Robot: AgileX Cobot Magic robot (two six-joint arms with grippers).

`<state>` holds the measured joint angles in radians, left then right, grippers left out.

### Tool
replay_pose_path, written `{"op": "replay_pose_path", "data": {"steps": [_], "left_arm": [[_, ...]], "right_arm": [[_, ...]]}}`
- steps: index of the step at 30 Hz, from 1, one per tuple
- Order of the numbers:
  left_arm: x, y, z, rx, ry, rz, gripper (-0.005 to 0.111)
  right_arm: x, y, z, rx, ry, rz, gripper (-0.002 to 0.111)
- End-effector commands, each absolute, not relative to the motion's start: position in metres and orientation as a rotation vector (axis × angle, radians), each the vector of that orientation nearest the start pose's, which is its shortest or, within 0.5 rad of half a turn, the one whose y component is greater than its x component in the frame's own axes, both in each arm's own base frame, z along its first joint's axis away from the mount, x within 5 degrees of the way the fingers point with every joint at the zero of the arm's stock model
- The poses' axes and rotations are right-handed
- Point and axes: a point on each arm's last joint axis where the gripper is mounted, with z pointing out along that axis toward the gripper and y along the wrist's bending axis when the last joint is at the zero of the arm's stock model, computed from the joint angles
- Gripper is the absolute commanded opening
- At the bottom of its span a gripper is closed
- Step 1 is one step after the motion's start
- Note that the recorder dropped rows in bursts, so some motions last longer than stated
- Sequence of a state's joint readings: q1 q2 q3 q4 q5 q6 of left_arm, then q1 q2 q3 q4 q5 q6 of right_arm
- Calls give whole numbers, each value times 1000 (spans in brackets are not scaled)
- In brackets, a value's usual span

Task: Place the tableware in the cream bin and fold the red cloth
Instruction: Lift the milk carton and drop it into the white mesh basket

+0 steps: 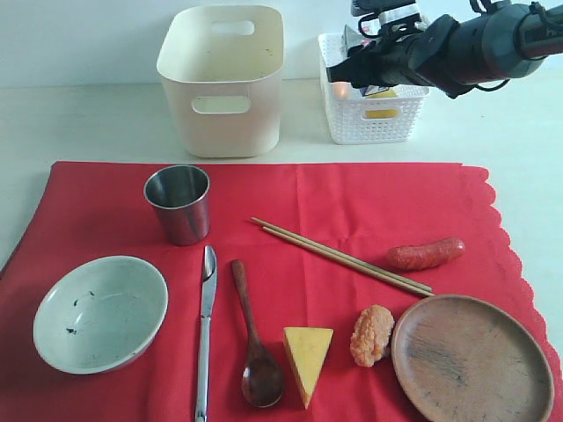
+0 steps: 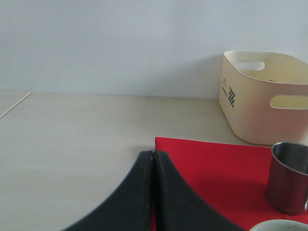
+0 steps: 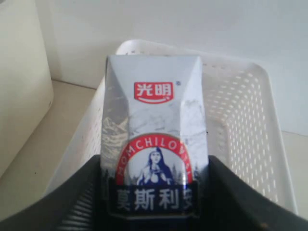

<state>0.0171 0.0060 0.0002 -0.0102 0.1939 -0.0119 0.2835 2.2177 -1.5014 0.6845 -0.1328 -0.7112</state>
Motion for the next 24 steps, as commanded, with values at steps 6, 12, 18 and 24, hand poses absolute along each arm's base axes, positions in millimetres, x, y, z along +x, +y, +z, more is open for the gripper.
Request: {"op": "replay_pose_path", "data": {"steps": [6, 12, 18, 24], "left_arm": [[56, 0, 195, -26, 1680, -9, 2], [56, 0, 195, -26, 1680, -9, 2], [56, 0, 195, -26, 1680, -9, 2], [56, 0, 195, -26, 1680, -9, 2]], "right_arm": [[482, 128, 159, -249, 2031, 48, 64], [480, 130, 160, -264, 2052, 69, 71], [464, 138, 195, -363, 2114, 200, 71], [424, 141, 264, -639, 2154, 267, 43]]}}
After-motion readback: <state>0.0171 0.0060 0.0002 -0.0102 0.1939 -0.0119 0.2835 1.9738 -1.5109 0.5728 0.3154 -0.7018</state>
